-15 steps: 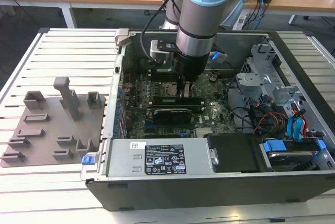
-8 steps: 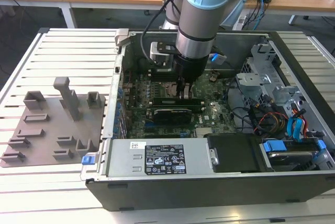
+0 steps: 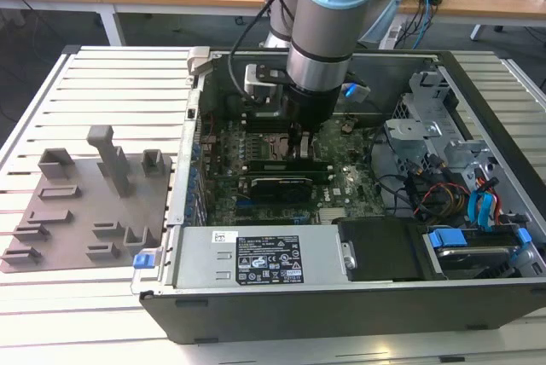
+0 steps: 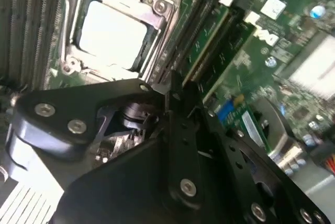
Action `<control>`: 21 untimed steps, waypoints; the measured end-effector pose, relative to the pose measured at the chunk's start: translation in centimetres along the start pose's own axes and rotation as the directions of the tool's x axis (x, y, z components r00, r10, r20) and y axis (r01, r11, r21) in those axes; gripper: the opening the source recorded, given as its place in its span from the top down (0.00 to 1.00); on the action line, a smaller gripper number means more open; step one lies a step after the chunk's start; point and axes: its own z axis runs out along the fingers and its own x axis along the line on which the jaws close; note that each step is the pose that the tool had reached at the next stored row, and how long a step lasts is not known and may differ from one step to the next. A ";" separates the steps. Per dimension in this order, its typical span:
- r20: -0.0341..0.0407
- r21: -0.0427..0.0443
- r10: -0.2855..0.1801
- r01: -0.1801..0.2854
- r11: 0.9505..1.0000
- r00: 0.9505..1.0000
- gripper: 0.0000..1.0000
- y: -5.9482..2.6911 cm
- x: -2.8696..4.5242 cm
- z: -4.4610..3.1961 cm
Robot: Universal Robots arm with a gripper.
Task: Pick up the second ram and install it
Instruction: 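Insert the second ram into the second slot, then press down the second ram until it locks into place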
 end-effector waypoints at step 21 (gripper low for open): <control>0.000 -0.004 0.000 0.000 1.000 1.000 0.90 -4.82 -1.06 -0.45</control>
